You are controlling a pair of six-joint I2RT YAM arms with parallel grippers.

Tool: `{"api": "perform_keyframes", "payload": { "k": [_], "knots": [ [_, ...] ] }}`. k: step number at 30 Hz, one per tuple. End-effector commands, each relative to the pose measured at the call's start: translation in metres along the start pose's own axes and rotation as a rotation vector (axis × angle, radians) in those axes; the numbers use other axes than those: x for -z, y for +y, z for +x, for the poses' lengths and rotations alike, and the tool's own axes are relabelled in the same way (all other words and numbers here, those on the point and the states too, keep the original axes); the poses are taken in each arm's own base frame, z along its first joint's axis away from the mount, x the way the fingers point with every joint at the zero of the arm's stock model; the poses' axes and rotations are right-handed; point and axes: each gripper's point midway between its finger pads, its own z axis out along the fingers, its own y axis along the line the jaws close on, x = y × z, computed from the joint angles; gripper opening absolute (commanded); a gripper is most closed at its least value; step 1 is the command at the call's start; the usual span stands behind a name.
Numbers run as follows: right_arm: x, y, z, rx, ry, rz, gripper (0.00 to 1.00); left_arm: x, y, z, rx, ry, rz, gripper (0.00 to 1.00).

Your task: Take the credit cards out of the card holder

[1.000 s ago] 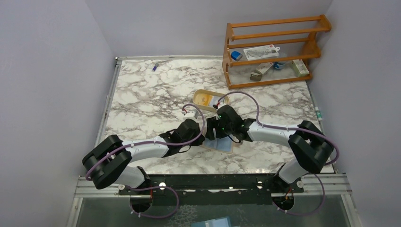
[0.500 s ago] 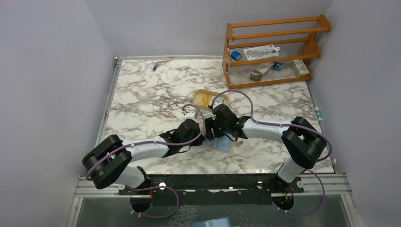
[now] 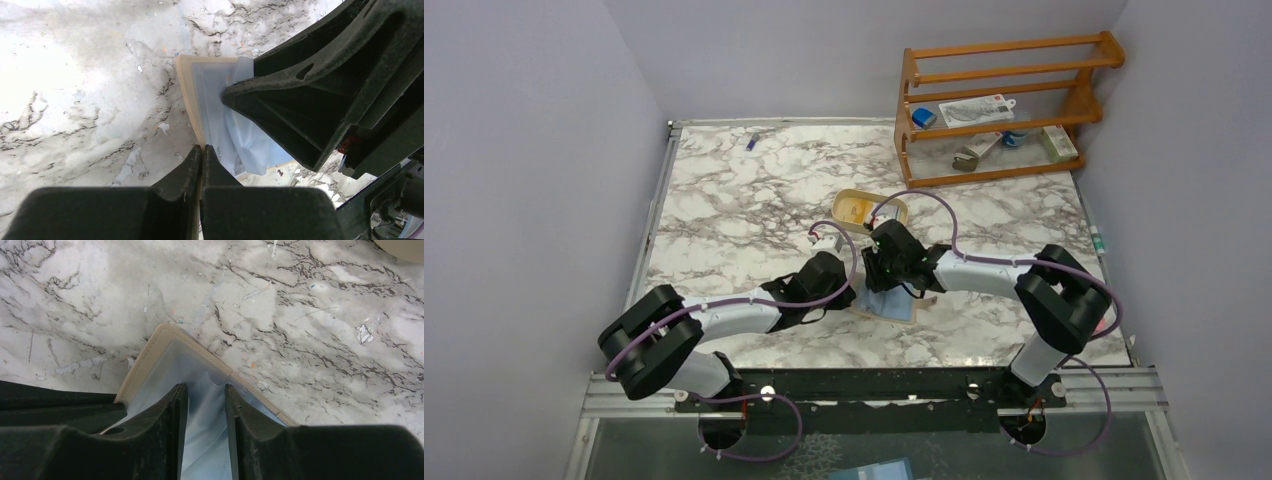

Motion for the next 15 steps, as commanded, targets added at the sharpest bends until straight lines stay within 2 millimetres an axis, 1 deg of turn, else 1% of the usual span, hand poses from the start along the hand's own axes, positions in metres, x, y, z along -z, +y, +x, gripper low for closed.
{"api": "perform_keyframes", "payload": {
  "k": [1, 3, 5, 6, 9, 10, 15],
  "knots": [
    [0.004, -0.01, 0.017, 0.011, 0.053, 0.053, 0.4, 0.001, -0.011, -0.012, -0.006, -0.019, 0.032, 0.0],
    [0.01, -0.01, 0.015, 0.011, 0.042, 0.051, 0.39, 0.002, -0.01, -0.012, -0.006, -0.019, 0.031, 0.0],
    [0.017, -0.01, 0.012, 0.009, 0.03, 0.053, 0.34, 0.002, -0.008, -0.011, -0.005, -0.017, 0.028, 0.0],
    [0.021, -0.011, 0.01, 0.005, 0.022, 0.057, 0.29, 0.002, -0.007, -0.01, -0.005, -0.016, 0.026, 0.0],
    [0.03, -0.011, 0.008, -0.006, 0.005, 0.059, 0.02, 0.003, -0.006, -0.01, -0.003, -0.019, 0.025, 0.0],
    [0.032, -0.012, 0.008, -0.01, 0.003, 0.06, 0.01, 0.003, -0.006, -0.01, -0.003, -0.018, 0.025, 0.0],
    [0.045, -0.015, 0.012, -0.035, -0.002, 0.073, 0.01, 0.003, -0.004, -0.01, -0.001, -0.019, 0.02, 0.0]
  ]
}}
